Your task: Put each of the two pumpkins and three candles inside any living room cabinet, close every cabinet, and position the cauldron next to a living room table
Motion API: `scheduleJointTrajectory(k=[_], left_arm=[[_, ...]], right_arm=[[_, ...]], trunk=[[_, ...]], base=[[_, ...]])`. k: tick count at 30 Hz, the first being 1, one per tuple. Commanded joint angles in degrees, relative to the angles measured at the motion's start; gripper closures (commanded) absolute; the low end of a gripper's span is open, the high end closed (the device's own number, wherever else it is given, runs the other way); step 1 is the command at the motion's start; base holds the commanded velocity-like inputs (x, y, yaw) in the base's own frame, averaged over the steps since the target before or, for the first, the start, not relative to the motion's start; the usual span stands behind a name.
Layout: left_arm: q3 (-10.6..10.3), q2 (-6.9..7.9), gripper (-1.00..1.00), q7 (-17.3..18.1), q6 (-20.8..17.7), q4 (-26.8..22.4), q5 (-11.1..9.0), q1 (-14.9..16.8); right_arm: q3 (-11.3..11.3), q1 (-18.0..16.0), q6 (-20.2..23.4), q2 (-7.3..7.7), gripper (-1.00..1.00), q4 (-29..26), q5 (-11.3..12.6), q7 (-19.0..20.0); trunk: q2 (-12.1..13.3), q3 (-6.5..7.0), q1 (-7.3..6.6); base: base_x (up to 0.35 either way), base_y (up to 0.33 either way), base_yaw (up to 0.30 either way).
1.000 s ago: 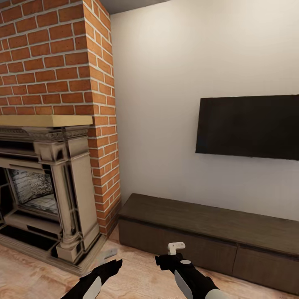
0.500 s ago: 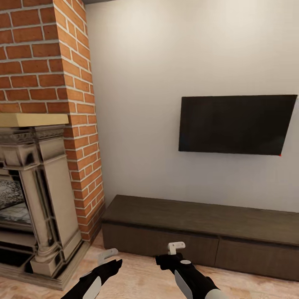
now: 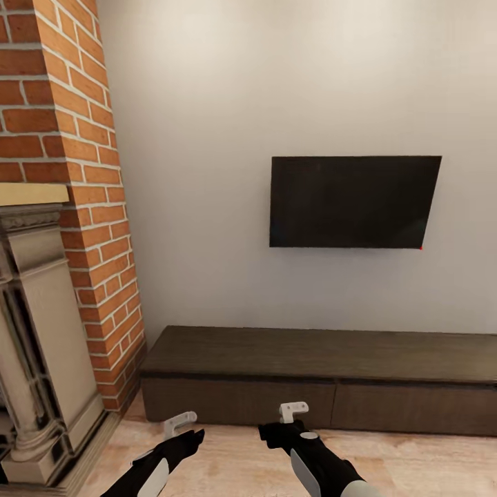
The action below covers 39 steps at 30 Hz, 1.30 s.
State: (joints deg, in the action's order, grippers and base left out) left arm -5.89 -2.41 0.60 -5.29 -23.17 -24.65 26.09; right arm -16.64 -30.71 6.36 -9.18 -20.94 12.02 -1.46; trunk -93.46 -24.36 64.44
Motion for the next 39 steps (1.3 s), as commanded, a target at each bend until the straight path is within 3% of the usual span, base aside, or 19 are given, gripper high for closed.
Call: scheduleJointTrajectory(k=[1,13,23,26,33,35,39], left_arm=[[-0.17,0.08,-1.0,0.0,-0.25,-0.13,-0.4,0.01],[-0.09,0.12,-1.0,-0.13,-0.25,-0.21,-0.41,0.01],[0.23,0.44,-1.0,1.17,-0.46,-0.25,-0.56,-0.07],[0.32,1.83,-1.0,5.5,-0.72,-0.27,-1.42,-0.14],[0.22,7.41,-1.0,20.1,-1.8,-0.12,-9.28,-0.22],[0.24,8.72,-1.0,23.29,-2.84,-0.08,-9.91,-0.24],[0.32,11.7,-1.0,32.92,-6.72,0.01,-10.55,-0.25]], right_arm=[[-0.41,-0.05,0.23,0.08,-1.0,-0.07,0.55,-0.18],[-0.43,-0.05,0.37,0.04,-1.0,-0.07,0.47,-0.14],[-0.41,-0.05,0.16,0.19,-1.0,-0.07,0.46,-0.2],[-0.41,-0.05,0.15,0.29,-1.0,-0.07,0.46,-0.2],[-0.41,-0.05,0.14,0.46,-1.0,-0.08,0.54,-0.21],[-0.41,-0.05,0.14,0.47,-1.0,-0.07,0.54,-0.21],[-0.36,-0.05,0.07,0.48,-1.0,-0.07,0.79,-0.21]], trunk=[[-0.45,-0.29,0.22],[-5.26,-2.88,2.86],[-9.28,-4.83,5.05],[-10.48,-5.37,5.71],[-13.29,-6.63,7.25],[-14.09,-6.98,7.69],[-15.69,-7.7,8.57]], base=[[0.0,0.0,-0.26],[0.0,0.0,-0.253],[0.0,0.0,-0.064],[0.0,0.0,-0.004],[0.0,0.0,0.0],[0.0,0.0,0.0],[0.0,0.0,0.0]])
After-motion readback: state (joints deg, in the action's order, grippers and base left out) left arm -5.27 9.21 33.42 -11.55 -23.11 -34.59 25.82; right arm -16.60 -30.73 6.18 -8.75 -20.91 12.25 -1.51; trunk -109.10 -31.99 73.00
